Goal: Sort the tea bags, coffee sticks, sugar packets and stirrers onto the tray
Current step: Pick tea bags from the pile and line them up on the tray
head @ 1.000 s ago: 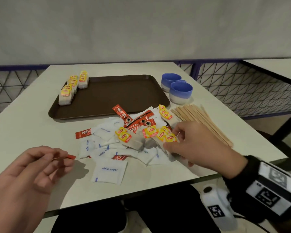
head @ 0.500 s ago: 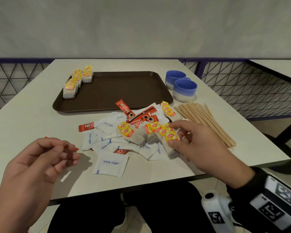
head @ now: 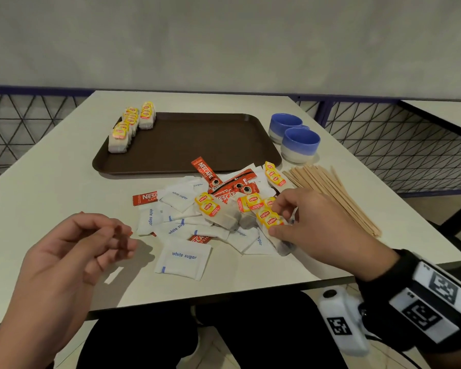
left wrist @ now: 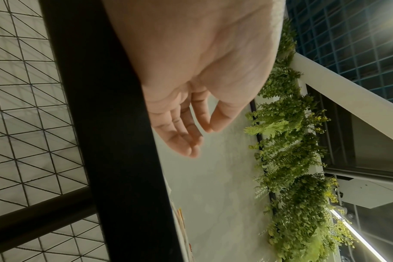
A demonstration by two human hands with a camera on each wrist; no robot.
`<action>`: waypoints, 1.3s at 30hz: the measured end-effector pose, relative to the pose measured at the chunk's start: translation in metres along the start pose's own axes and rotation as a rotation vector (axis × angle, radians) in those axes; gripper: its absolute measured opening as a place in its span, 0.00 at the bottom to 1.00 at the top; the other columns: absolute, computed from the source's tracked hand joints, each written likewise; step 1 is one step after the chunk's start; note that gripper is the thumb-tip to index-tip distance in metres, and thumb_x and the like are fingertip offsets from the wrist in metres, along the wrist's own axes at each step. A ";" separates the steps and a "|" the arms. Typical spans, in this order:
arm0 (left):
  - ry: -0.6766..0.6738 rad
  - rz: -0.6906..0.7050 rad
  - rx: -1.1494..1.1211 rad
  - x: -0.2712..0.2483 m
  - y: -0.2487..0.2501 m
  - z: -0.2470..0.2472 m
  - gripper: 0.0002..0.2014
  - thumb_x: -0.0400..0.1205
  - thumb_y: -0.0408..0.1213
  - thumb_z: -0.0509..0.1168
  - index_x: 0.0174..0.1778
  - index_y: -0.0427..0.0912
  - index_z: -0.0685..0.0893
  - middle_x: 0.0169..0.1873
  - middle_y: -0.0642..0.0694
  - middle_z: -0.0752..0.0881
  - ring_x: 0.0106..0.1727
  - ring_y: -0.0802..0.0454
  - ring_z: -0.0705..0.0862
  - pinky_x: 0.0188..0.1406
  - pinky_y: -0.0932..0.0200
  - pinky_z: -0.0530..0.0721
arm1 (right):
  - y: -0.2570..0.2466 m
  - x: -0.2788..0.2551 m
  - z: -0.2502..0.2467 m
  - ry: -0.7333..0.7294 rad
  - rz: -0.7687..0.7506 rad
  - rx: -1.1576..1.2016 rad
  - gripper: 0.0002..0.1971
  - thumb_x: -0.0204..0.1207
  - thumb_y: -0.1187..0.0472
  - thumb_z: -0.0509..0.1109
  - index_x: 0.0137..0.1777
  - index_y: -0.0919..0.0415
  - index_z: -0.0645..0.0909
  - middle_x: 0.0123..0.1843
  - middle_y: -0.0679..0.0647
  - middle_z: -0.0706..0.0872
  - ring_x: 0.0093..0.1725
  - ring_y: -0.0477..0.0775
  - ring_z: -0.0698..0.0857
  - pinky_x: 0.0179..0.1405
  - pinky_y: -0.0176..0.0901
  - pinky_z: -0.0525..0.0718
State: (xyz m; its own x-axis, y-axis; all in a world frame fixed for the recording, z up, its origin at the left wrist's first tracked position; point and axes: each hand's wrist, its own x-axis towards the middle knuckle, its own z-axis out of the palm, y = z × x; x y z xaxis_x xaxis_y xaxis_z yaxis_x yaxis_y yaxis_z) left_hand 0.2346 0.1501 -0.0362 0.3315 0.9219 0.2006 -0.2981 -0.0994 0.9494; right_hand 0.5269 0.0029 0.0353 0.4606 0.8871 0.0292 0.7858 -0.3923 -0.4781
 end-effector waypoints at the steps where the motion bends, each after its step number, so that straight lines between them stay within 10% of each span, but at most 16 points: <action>1: -0.001 -0.007 0.007 -0.001 0.001 0.001 0.07 0.84 0.28 0.61 0.44 0.33 0.83 0.42 0.35 0.88 0.37 0.44 0.90 0.44 0.59 0.91 | 0.000 0.000 0.000 -0.008 0.006 -0.013 0.13 0.72 0.54 0.83 0.45 0.43 0.81 0.44 0.44 0.84 0.41 0.43 0.81 0.34 0.35 0.74; 9: -0.020 0.007 -0.001 -0.008 0.013 0.008 0.13 0.67 0.44 0.72 0.40 0.37 0.86 0.42 0.36 0.89 0.39 0.40 0.88 0.45 0.58 0.90 | -0.004 -0.009 -0.009 -0.065 -0.018 0.170 0.07 0.71 0.54 0.84 0.38 0.47 0.87 0.35 0.35 0.84 0.36 0.38 0.81 0.33 0.28 0.78; 16: -0.064 -0.012 -0.059 -0.009 0.015 0.009 0.13 0.70 0.40 0.74 0.44 0.34 0.86 0.45 0.35 0.89 0.45 0.38 0.90 0.42 0.61 0.90 | -0.045 -0.012 -0.016 -0.104 -0.196 0.470 0.07 0.66 0.57 0.86 0.37 0.50 0.90 0.54 0.37 0.92 0.53 0.38 0.89 0.51 0.43 0.86; 22: -0.173 -0.039 -0.134 -0.013 0.025 0.007 0.32 0.65 0.55 0.83 0.55 0.33 0.86 0.57 0.32 0.88 0.56 0.36 0.88 0.49 0.53 0.90 | -0.102 0.000 0.021 -0.312 -0.220 0.922 0.12 0.64 0.63 0.82 0.45 0.67 0.88 0.45 0.62 0.94 0.43 0.56 0.91 0.45 0.45 0.90; 28: -0.163 -0.073 -0.077 -0.013 0.029 0.010 0.18 0.74 0.43 0.75 0.57 0.38 0.88 0.50 0.28 0.87 0.51 0.37 0.88 0.55 0.37 0.86 | -0.145 0.015 0.063 -0.278 -0.103 0.989 0.07 0.70 0.65 0.84 0.42 0.59 0.87 0.37 0.56 0.91 0.32 0.45 0.84 0.30 0.39 0.79; 32: -0.121 -0.069 -0.029 -0.008 0.026 0.009 0.08 0.78 0.30 0.75 0.53 0.38 0.89 0.41 0.36 0.89 0.41 0.50 0.90 0.44 0.57 0.89 | -0.155 0.018 0.071 -0.230 -0.094 0.981 0.13 0.70 0.68 0.83 0.49 0.61 0.83 0.36 0.55 0.90 0.30 0.45 0.83 0.30 0.39 0.79; 39: -0.158 -0.059 -0.002 -0.008 0.027 0.007 0.06 0.82 0.23 0.68 0.53 0.33 0.86 0.38 0.43 0.90 0.41 0.44 0.92 0.41 0.60 0.89 | -0.154 0.024 0.055 -0.340 -0.162 0.782 0.25 0.65 0.53 0.84 0.64 0.51 0.85 0.39 0.51 0.90 0.36 0.46 0.85 0.35 0.46 0.79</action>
State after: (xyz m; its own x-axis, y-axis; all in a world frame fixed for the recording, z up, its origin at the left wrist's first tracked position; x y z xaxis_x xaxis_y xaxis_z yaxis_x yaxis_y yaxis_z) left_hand 0.2301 0.1375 -0.0103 0.4853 0.8555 0.1807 -0.2760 -0.0462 0.9601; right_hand 0.3946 0.0977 0.0611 0.1213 0.9911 -0.0555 0.2645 -0.0862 -0.9605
